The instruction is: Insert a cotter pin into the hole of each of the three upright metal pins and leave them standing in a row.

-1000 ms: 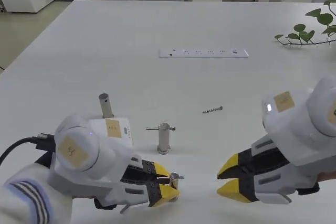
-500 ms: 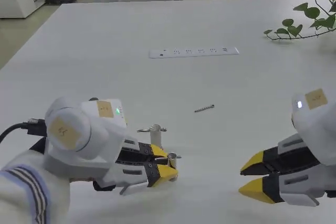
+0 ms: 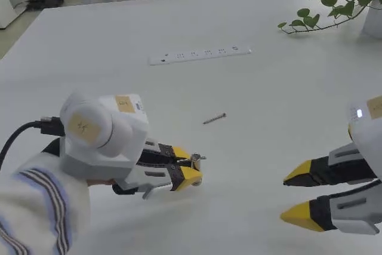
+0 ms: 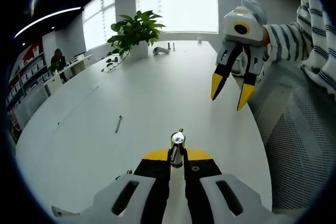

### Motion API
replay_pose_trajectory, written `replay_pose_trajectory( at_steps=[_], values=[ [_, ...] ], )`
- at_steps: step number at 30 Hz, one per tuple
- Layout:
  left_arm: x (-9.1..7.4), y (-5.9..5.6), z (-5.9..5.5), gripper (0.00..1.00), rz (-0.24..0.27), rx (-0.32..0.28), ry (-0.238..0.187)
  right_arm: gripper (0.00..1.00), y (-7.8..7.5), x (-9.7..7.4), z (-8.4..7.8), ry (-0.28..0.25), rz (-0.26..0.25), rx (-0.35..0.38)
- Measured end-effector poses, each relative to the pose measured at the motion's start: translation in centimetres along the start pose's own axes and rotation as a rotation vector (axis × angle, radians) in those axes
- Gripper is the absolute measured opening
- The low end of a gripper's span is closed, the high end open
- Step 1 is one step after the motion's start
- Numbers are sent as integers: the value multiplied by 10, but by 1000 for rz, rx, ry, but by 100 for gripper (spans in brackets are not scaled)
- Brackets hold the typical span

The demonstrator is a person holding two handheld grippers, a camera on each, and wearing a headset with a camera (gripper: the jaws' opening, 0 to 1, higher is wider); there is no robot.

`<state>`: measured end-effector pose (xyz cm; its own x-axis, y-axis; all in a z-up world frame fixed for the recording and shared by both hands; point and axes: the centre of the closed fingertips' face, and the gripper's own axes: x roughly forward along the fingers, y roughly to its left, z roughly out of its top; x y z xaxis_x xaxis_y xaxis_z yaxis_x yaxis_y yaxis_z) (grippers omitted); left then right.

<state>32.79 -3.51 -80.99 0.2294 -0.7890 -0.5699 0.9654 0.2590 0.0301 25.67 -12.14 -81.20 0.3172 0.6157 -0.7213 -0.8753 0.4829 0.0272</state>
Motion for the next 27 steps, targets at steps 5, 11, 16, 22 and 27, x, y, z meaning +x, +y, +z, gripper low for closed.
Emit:
replay_pose_trajectory(
  at_steps=[5, 11, 16, 22, 27],
  values=[
    [11, 3, 8, 7, -9, 17, 7, 38, 2, -7, -2, -55, -4, 26],
    [21, 7, 16, 7, -17, 31, 8, 56, 5, -12, -6, -100, -7, 28],
    [28, 10, 15, 7, -25, 41, 23, 65, 6, -13, -15, -97, -8, 33],
    [33, 17, 14, 7, -11, 28, 30, 76, 7, -16, -19, -109, -6, 57],
    [38, 23, 13, 7, -5, 31, 40, 85, 5, -19, -20, -126, -19, 86]
  ],
)
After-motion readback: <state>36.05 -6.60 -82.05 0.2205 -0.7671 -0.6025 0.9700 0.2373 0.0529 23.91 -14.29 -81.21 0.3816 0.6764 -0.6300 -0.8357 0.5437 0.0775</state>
